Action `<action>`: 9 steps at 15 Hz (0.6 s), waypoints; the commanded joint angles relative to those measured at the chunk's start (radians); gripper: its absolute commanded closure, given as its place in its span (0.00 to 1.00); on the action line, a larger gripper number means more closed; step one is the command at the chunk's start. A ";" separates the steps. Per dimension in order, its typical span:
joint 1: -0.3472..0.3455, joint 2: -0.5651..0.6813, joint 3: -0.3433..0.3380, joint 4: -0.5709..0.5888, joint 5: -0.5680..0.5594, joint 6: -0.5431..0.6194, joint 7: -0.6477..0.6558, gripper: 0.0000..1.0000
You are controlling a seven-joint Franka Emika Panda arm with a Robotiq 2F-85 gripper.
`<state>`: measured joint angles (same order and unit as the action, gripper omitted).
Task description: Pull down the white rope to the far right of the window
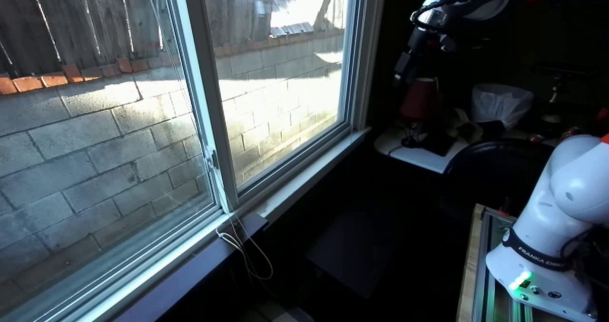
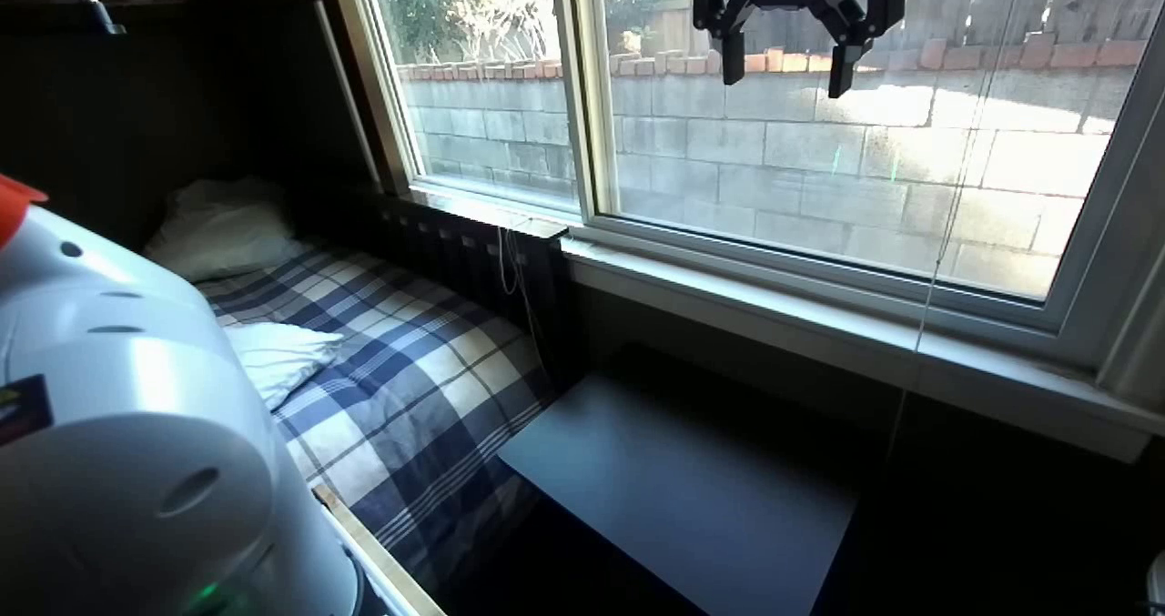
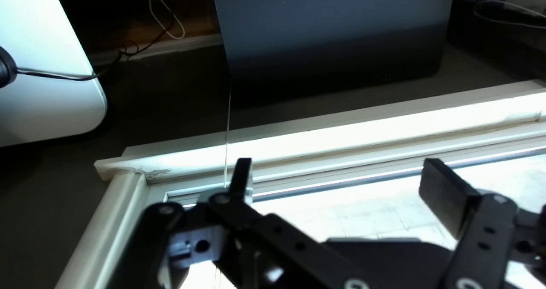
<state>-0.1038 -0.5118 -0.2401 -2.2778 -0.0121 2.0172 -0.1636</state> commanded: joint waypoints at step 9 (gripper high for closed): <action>-0.005 0.123 0.001 -0.064 0.023 0.381 -0.025 0.00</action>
<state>-0.1099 -0.4499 -0.2331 -2.3174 -0.0125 2.2565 -0.1575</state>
